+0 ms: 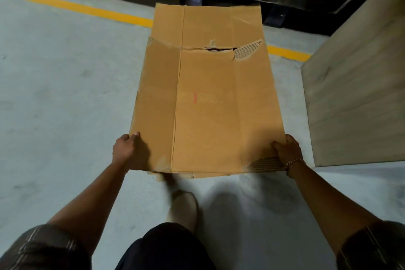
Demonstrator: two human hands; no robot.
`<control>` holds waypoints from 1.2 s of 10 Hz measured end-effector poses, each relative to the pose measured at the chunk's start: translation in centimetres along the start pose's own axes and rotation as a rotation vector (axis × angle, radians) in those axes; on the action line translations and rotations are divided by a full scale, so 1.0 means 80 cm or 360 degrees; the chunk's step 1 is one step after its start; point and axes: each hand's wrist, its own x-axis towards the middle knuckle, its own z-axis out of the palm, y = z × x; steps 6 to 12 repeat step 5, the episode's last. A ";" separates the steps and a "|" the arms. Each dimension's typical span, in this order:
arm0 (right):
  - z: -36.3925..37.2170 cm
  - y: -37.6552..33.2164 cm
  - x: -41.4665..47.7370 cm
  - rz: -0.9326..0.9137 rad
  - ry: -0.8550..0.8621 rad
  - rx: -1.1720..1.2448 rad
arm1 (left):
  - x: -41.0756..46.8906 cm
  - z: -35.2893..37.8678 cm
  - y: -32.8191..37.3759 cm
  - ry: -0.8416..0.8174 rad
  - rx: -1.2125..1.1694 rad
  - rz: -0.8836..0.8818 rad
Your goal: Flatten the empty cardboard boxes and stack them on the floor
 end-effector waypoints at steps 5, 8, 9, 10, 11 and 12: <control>-0.006 0.022 0.044 0.0028 -0.0124 -0.0515 | -0.011 0.033 -0.013 -0.0163 0.0769 0.0249; -0.006 0.022 0.044 0.0028 -0.0124 -0.0515 | -0.011 0.033 -0.013 -0.0163 0.0769 0.0249; -0.006 0.022 0.044 0.0028 -0.0124 -0.0515 | -0.011 0.033 -0.013 -0.0163 0.0769 0.0249; -0.006 0.022 0.044 0.0028 -0.0124 -0.0515 | -0.011 0.033 -0.013 -0.0163 0.0769 0.0249; -0.006 0.022 0.044 0.0028 -0.0124 -0.0515 | -0.011 0.033 -0.013 -0.0163 0.0769 0.0249; -0.006 0.022 0.044 0.0028 -0.0124 -0.0515 | -0.011 0.033 -0.013 -0.0163 0.0769 0.0249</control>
